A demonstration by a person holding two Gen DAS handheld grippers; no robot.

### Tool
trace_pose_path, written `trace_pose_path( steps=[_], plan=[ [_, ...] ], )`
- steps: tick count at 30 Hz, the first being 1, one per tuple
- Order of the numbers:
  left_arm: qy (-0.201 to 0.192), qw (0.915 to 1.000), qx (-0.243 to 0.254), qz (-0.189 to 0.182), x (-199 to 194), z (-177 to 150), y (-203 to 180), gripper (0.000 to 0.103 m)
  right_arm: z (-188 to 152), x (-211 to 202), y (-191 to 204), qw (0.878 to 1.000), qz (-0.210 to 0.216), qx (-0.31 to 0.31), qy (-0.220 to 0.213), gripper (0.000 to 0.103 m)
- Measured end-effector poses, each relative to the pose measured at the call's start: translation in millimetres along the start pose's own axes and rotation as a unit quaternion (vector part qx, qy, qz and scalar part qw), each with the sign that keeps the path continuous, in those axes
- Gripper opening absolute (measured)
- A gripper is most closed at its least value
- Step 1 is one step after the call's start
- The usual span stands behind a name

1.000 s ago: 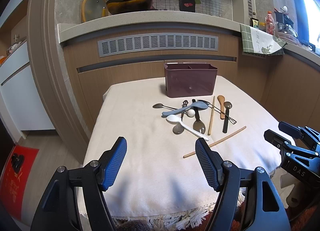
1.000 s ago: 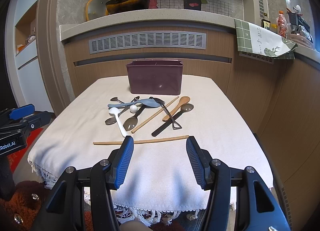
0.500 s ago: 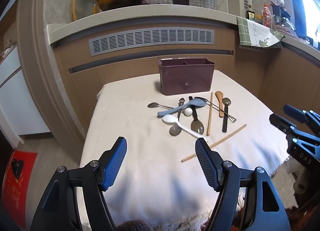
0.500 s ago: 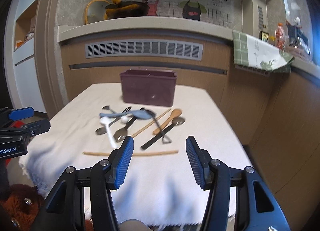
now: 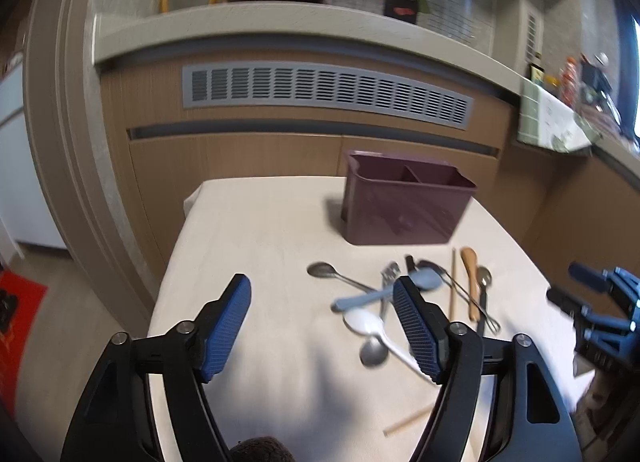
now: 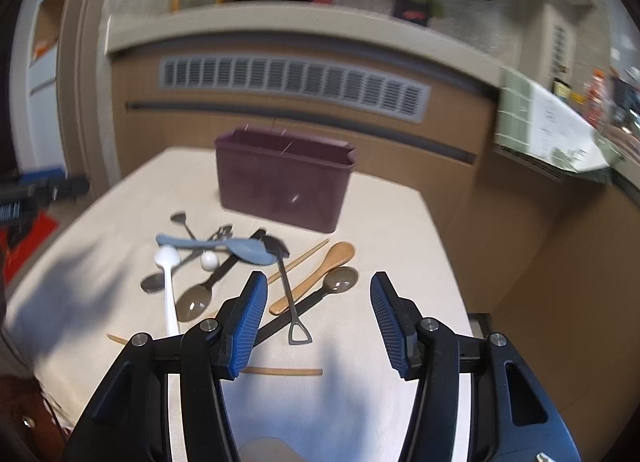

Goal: Organize utensils
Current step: 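Grasp the steel spatula-spoon with the right tool while the left tool approaches the utensils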

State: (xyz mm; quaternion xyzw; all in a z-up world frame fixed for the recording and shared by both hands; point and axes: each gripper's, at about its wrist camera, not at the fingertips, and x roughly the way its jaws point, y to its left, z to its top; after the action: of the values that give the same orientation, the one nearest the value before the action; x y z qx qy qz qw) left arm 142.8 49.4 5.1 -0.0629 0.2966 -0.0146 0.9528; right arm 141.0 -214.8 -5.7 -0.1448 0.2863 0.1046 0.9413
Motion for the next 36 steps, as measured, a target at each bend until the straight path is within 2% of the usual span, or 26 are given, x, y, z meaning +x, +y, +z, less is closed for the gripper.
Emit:
trace_pose_path(
  steps=[3, 8, 9, 11, 14, 17, 19, 25, 29, 31, 34, 36],
  plan=[
    [0.001, 1.0, -0.005, 0.008, 22, 11, 12, 0.078, 10, 24, -1, 0.999, 0.045, -0.018, 0.025, 0.049],
    [0.032, 0.9993, 0.017, 0.005, 54, 17, 15, 0.078, 24, 77, -5, 0.99, 0.118, 0.015, 0.074, 0.047],
    [0.033, 0.9992, 0.021, 0.006, 59, 17, 15, 0.078, 27, 88, -4, 0.989, 0.12, 0.022, 0.08, 0.046],
    [0.028, 0.9992, 0.028, 0.005, 63, 17, 12, 0.078, 32, 114, -1, 0.988, 0.119, 0.032, 0.098, 0.035],
    [0.011, 0.9987, 0.048, 0.011, 67, 17, 8, 0.078, 34, 146, 3, 0.982, 0.13, 0.046, 0.126, 0.033],
    [0.016, 0.9988, 0.045, -0.009, 75, 17, 9, 0.078, 34, 175, 5, 0.974, 0.144, 0.064, 0.161, 0.033],
    [0.031, 0.9985, 0.038, -0.022, 83, 16, 11, 0.078, 39, 183, 3, 0.972, 0.152, 0.078, 0.161, 0.033],
    [0.05, 0.9979, 0.034, -0.026, 100, 10, 15, 0.078, 41, 206, 0, 0.963, 0.164, 0.099, 0.192, 0.035],
    [0.053, 0.998, 0.026, -0.023, 101, 8, 18, 0.078, 38, 205, 1, 0.961, 0.173, 0.091, 0.195, 0.035],
    [0.058, 0.9978, 0.024, -0.023, 101, 6, 19, 0.078, 36, 202, 1, 0.962, 0.174, 0.079, 0.195, 0.034],
    [0.067, 0.9971, 0.025, -0.025, 103, 3, 16, 0.078, 32, 194, 0, 0.968, 0.155, 0.045, 0.19, 0.028],
    [0.071, 0.9968, 0.026, -0.027, 102, 0, 12, 0.078, 30, 192, 0, 0.972, 0.145, 0.033, 0.184, 0.028]
  ],
)
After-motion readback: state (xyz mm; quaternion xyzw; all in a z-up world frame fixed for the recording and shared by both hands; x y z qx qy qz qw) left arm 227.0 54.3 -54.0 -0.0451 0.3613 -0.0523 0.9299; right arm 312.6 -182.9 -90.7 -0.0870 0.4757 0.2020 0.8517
